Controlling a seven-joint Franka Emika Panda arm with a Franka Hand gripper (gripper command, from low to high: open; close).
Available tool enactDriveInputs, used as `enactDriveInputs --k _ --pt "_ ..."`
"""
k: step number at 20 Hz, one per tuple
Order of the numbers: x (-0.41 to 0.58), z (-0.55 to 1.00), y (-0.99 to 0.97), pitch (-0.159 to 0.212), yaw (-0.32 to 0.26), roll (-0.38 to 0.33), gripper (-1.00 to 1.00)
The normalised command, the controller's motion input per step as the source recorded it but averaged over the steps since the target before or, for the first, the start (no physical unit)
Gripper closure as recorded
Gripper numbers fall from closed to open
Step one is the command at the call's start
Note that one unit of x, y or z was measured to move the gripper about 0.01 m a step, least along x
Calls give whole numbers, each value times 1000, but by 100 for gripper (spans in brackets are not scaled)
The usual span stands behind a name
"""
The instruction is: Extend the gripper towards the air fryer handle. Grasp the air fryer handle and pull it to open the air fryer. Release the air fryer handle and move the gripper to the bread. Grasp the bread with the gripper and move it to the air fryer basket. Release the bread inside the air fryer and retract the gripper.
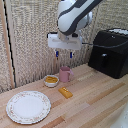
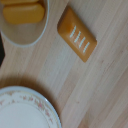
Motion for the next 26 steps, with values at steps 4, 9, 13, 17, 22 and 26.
enactDriveInputs --k 4,9,13,17,22,26 --pt "0 -31 -101 -50 -152 -375 -100" --pt "0 -6 -97 -117 -118 -375 -100" --pt "0 0 -103 -183 -36 -375 -100" --pt "54 -3 -124 -202 23 -370 -100" --pt "13 -54 -241 -165 120 -283 -100" --pt "0 -139 -358 -103 113 -219 -100"
